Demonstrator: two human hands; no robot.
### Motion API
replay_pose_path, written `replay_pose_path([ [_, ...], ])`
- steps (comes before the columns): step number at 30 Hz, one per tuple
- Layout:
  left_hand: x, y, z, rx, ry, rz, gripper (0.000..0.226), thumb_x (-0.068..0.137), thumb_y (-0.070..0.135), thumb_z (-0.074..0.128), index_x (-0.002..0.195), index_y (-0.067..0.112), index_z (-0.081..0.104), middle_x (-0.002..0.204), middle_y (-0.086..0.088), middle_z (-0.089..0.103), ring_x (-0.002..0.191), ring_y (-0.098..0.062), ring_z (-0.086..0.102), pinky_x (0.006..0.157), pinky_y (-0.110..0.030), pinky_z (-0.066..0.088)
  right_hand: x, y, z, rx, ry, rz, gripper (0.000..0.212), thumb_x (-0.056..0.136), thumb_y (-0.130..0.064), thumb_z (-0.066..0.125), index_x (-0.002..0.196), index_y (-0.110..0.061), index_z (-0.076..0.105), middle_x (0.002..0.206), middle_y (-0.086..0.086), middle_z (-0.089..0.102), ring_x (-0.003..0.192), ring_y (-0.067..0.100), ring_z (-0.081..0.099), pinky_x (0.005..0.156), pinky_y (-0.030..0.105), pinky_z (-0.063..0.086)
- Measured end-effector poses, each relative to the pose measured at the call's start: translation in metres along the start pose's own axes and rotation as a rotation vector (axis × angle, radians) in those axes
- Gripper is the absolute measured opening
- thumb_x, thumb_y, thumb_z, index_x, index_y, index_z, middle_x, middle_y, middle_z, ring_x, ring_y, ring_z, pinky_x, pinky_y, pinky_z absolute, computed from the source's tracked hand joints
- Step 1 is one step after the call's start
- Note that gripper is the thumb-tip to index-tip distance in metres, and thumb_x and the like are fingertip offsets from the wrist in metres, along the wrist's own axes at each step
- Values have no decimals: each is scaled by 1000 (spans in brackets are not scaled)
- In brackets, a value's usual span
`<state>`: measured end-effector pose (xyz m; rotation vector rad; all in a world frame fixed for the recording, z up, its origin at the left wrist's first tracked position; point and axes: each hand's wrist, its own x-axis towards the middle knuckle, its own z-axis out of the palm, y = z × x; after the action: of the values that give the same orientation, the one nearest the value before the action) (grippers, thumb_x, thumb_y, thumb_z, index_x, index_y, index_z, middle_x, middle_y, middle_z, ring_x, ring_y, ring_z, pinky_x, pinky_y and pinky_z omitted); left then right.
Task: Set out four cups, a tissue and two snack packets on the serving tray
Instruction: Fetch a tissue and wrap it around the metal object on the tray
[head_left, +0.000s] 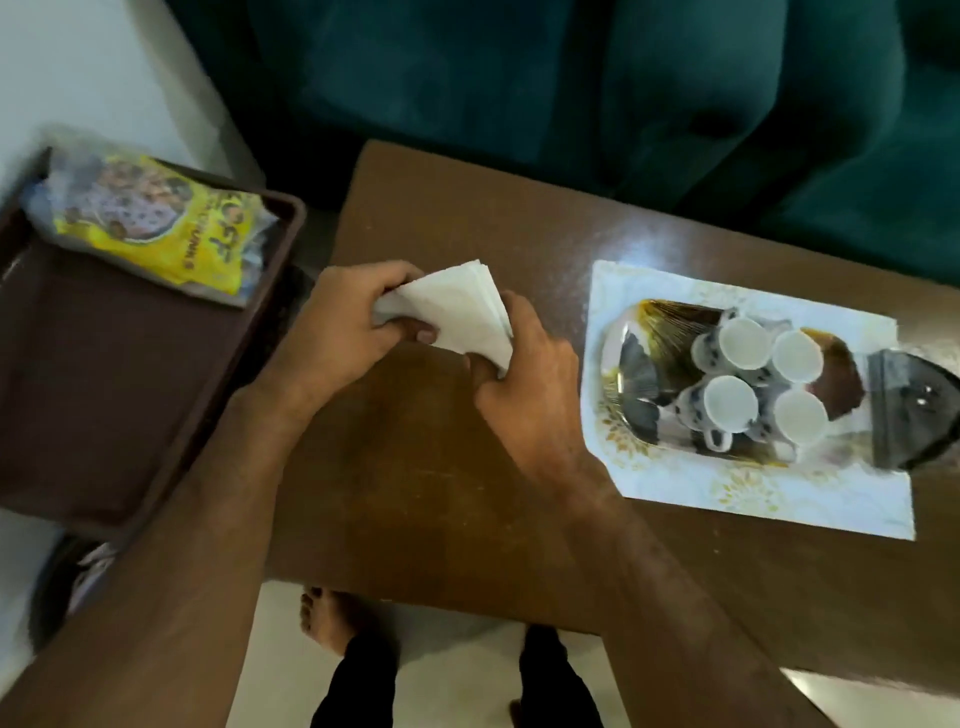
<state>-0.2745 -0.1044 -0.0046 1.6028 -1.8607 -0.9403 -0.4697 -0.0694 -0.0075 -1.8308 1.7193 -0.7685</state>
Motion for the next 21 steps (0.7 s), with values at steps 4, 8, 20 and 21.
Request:
replay_pose_path([
  [4,28,48,54,34,-66,49,36,81,10,85,113,20,73,113,2,75,104,-12,68,81,-17,51,-11,48,-52,-27,67,69,63,83,-14,81,139,-13,52,122,12,73,108,35,70,83,44,63],
  [8,52,99,107,-6,-133,117,34,81,3,82,107,24,75,103,10,76,98,-2,70,79,-19,58,-23,95,-104,-38,167,124,59,84,-11,78,138,-12,53,121,12,74,106,37,70,79,51,62],
  [20,118,241,245,37,-375,318,37,70,9,90,99,25,74,90,9,77,85,-9,69,79,-41,57,-51,211,-237,-16,424,278,65,83,-13,82,140,-16,52,119,9,74,102,29,72,85,35,61],
  [21,124,251,255,64,-403,348,41,68,8,91,102,25,74,91,8,77,86,-9,68,79,-41,57,-51,221,-245,-8,446,290,63,83,-13,82,139,-15,52,117,9,74,102,27,72,83,30,60],
])
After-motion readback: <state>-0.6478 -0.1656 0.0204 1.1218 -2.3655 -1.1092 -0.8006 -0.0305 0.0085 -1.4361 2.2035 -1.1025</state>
